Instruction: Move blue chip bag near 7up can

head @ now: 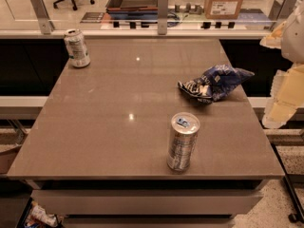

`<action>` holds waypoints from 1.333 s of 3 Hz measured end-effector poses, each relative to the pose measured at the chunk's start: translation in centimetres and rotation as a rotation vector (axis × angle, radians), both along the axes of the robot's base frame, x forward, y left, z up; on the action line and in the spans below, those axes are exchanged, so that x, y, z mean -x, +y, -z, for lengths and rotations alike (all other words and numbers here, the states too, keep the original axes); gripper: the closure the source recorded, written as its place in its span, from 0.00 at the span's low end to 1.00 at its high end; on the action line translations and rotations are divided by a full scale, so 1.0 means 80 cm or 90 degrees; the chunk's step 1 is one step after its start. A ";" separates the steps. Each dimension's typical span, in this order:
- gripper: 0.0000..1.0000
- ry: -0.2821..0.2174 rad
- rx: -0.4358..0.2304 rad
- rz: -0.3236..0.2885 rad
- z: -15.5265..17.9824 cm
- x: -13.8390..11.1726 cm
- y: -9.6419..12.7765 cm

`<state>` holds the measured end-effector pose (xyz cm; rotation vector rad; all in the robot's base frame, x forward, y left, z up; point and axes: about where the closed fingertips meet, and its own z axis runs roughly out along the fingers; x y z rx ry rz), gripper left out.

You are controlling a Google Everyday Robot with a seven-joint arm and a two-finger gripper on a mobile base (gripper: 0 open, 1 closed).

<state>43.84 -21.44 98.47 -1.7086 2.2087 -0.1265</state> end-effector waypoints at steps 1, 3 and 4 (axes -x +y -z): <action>0.00 0.000 0.000 0.000 0.000 0.000 0.000; 0.00 -0.059 -0.062 -0.035 0.014 -0.042 0.019; 0.00 -0.098 -0.105 -0.046 0.031 -0.087 0.044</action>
Offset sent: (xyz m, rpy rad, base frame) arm 0.0226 0.0093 -0.0084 0.0650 -0.0610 0.0490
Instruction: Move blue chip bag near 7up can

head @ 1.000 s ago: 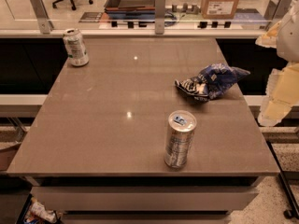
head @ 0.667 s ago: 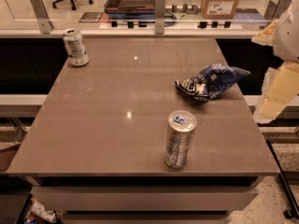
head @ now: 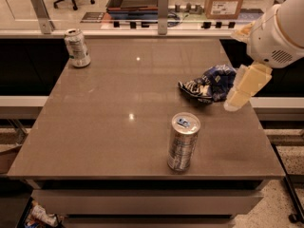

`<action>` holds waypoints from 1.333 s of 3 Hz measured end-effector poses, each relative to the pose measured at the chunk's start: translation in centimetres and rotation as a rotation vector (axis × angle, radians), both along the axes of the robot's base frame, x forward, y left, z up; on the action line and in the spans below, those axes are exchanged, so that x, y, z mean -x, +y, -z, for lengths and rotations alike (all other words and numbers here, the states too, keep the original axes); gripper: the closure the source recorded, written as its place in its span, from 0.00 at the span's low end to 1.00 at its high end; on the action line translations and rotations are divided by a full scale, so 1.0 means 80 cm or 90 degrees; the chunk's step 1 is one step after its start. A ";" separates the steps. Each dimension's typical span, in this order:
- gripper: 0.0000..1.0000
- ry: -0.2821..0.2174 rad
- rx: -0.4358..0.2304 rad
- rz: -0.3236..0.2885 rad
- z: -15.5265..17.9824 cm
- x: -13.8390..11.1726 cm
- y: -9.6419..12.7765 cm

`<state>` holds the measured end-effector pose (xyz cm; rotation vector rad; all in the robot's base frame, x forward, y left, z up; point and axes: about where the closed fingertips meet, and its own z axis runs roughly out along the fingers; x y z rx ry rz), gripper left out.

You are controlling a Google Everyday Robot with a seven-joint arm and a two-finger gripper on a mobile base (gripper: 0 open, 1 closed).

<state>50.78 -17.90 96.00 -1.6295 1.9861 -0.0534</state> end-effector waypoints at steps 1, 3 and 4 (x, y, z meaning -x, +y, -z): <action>0.00 -0.022 -0.003 0.006 0.023 -0.044 0.031; 0.00 -0.002 0.084 0.039 0.109 -0.100 0.037; 0.00 0.022 0.112 0.032 0.148 -0.112 0.025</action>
Offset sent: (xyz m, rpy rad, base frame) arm 0.0988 0.0384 -0.0894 -0.1549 -0.0307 -0.0938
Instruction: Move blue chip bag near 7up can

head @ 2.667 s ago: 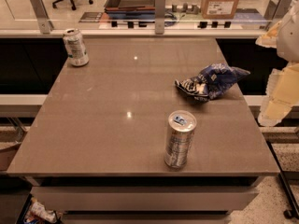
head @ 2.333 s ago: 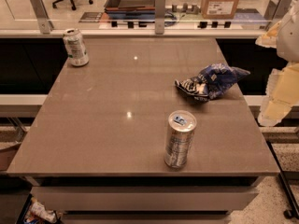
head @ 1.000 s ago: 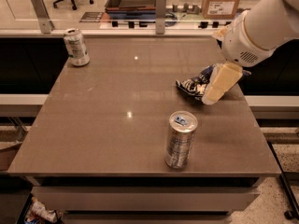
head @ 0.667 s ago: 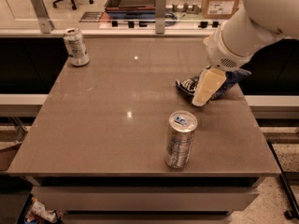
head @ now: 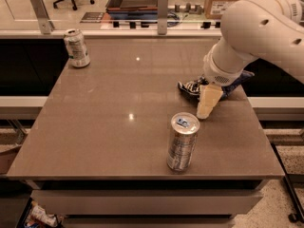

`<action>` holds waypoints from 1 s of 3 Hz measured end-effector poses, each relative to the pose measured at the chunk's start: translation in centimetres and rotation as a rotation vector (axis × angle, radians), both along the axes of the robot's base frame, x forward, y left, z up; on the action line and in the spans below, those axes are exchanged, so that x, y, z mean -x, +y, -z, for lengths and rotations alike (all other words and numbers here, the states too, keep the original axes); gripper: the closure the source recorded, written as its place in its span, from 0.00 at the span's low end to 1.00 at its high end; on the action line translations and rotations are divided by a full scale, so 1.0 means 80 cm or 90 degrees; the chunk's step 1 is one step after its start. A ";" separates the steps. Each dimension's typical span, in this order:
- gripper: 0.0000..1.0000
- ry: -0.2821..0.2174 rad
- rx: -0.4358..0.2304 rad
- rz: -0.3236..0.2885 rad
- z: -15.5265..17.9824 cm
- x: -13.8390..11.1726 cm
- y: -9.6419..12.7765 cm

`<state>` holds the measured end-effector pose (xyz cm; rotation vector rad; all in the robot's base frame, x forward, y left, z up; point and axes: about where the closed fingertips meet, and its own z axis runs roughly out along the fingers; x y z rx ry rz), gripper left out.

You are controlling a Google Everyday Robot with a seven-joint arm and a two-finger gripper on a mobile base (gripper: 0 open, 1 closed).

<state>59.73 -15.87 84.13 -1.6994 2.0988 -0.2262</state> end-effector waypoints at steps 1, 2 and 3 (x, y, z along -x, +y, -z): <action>0.18 0.000 0.001 -0.001 0.000 0.000 0.000; 0.41 0.000 0.001 -0.001 0.000 0.001 0.001; 0.64 0.000 0.002 -0.002 -0.001 0.002 0.001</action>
Offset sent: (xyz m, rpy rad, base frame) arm -0.0001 0.0002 -0.0004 -0.0012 0.0005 0.0010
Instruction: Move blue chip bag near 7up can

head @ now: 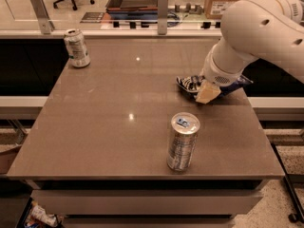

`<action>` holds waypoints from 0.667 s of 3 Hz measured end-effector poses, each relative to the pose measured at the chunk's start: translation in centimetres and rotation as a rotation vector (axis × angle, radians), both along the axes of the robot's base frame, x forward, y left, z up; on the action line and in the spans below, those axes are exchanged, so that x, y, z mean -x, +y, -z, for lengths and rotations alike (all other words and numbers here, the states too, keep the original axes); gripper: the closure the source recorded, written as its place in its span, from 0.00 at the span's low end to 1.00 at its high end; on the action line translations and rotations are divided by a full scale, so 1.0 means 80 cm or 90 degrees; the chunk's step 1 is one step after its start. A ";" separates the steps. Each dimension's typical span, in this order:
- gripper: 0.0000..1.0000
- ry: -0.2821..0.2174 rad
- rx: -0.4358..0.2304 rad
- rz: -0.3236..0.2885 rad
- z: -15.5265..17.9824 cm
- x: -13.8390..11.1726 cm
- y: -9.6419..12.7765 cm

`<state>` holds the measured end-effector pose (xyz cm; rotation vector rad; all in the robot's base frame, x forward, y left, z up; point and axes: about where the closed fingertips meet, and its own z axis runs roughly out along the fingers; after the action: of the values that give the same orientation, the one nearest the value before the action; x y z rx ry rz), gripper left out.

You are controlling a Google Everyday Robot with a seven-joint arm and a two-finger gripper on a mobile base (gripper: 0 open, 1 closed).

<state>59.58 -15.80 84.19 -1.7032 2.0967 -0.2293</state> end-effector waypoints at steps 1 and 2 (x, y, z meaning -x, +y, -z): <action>0.88 0.000 0.001 0.000 -0.001 0.001 0.000; 1.00 -0.001 0.001 -0.001 -0.001 0.001 0.000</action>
Offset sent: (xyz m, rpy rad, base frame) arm -0.0006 0.0002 0.0004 -0.0008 -0.0005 0.0005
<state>59.46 -15.76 84.28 -1.7050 2.0953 -0.2317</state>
